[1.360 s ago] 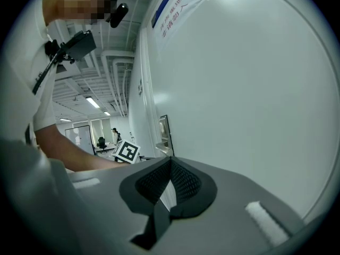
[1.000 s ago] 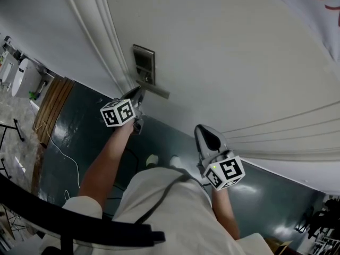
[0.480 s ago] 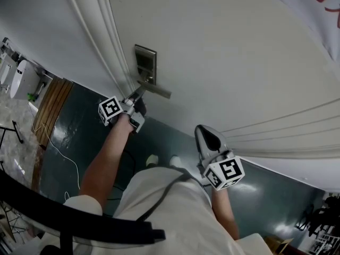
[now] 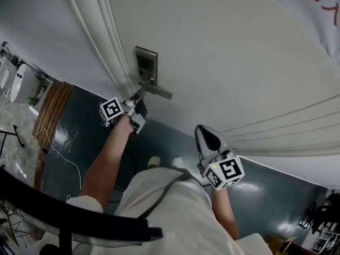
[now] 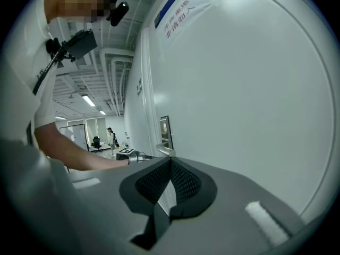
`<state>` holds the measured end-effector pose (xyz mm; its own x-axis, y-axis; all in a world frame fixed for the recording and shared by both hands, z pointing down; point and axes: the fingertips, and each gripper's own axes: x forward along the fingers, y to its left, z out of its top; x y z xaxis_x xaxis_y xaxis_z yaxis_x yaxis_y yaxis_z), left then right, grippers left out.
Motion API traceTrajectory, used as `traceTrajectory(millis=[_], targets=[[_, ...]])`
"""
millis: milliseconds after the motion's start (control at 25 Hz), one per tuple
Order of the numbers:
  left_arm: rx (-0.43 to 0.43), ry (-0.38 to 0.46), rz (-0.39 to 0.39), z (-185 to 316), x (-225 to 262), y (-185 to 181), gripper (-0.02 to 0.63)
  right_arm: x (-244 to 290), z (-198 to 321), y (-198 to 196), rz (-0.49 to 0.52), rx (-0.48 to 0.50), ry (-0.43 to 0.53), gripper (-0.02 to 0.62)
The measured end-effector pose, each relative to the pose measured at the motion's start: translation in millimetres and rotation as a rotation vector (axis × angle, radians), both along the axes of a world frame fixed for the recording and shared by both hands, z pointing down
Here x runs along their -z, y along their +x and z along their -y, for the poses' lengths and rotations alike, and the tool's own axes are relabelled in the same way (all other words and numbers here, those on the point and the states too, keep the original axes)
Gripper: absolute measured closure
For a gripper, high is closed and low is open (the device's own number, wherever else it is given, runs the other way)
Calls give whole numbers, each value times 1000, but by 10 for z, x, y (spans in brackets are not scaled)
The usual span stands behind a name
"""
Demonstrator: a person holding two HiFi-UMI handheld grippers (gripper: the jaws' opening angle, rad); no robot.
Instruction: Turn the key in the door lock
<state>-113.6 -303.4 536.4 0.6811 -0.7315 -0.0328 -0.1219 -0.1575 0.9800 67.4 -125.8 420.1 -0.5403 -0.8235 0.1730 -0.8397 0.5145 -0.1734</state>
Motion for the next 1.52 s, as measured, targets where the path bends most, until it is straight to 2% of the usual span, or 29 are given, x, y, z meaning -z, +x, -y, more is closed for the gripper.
traceTrajectory(millis=[280, 480, 720, 920, 1040, 1240, 1400, 1520], targets=[[13, 8, 22, 5, -19, -18, 566, 1, -5, 55, 5, -12, 3, 589], [24, 11, 16, 19, -13, -16, 529, 14, 0, 100, 12, -8, 11, 588], [78, -7, 104, -31, -58, -70, 406, 21, 0, 136, 24, 9, 17, 589], [110, -2, 169, -153, -57, -160, 379, 21, 6, 139, 37, 35, 22, 588], [132, 14, 216, -228, -14, -231, 387, 26, 16, 131, 44, 55, 27, 589], [162, 86, 371, -356, 162, -287, 462, 41, 34, 124, 49, 86, 34, 588], [183, 139, 381, -437, 376, -258, 482, 91, 47, 106, 50, 111, 45, 589], [192, 193, 426, -499, 577, -201, 533, 152, 65, 95, 51, 127, 58, 589]])
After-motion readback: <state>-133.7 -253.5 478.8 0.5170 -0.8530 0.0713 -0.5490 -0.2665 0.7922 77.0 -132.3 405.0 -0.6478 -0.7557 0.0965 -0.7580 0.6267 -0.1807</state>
